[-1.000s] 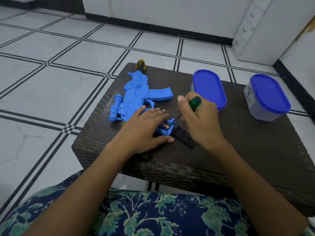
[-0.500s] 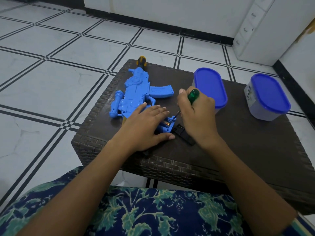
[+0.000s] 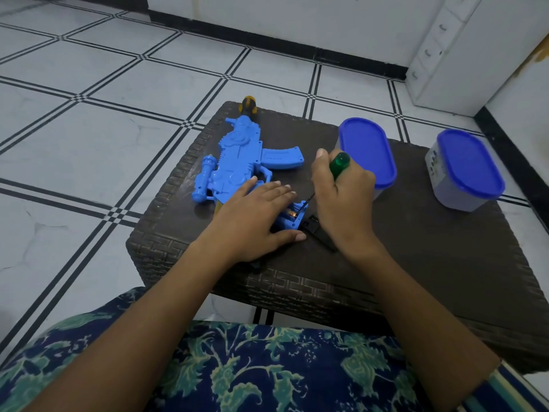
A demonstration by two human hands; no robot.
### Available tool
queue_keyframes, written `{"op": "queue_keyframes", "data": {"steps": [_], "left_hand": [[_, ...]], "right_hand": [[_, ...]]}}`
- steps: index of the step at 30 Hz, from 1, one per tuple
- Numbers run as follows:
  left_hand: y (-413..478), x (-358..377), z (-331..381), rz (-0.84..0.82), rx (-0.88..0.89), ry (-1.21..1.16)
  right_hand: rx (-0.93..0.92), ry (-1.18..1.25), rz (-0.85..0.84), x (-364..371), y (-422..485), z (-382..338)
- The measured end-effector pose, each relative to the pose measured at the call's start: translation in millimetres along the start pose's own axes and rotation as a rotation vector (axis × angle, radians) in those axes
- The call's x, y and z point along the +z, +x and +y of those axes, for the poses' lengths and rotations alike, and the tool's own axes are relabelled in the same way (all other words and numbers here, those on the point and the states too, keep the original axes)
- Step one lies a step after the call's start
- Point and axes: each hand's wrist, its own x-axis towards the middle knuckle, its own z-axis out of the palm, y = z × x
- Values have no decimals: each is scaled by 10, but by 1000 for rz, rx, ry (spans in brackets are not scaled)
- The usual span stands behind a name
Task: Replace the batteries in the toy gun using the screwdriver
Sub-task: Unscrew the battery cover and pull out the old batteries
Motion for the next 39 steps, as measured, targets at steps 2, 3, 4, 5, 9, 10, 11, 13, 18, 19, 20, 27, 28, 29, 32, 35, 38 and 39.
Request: {"op": "queue_keyframes", "data": {"steps": [2,3,4,5,9,10,11,13,18,19,20,27,28,29,32,35,38,39], "left_hand": [[0,8,0,6,0,-2],[1,12,-5,10,1,-4],[2,19,-10,14,4,-5],[1,19,-10,18,7,-3],[-5,9,2,20,-4,-9],[-8,5,10,28,-7,-19],[-7,1,18,35,-12,-30],[1,-2,27,41,-24,-47],[32,8,49,67,-67,-81],[38,4,57,76,-81,-99],[45,1,62,87,-94,-119],[89,5,92,156,-148,-215],[95,2,100,168,-155,-234],[99,-7,113,181,-161,-250],[120,-13,112,205,-155,-276],[114,-18,79,271,-140,-311],[92,-52,84,431,-131,-376],[88,-73,101,493,-141,-444]], "right_hand": [[-33,-33,-19,11,-9,-19],[-50,-49,-45,18,-15,-36],[-58,-63,-72,28,-20,-50],[-55,-70,-91,35,-18,-57],[84,-29,-75,12,47,4],[127,-11,-74,-4,61,13],[166,9,-72,-19,70,18],[230,49,-55,-59,77,24],[435,195,0,-155,106,92],[467,223,-3,-159,103,99],[493,244,-6,-160,99,98],[652,416,40,-213,109,85],[657,429,41,-218,111,87],[659,440,42,-218,109,91],[671,477,52,-228,116,95],[696,550,110,-268,156,85],[651,567,170,-322,199,67],[602,546,148,-328,201,58]]}}
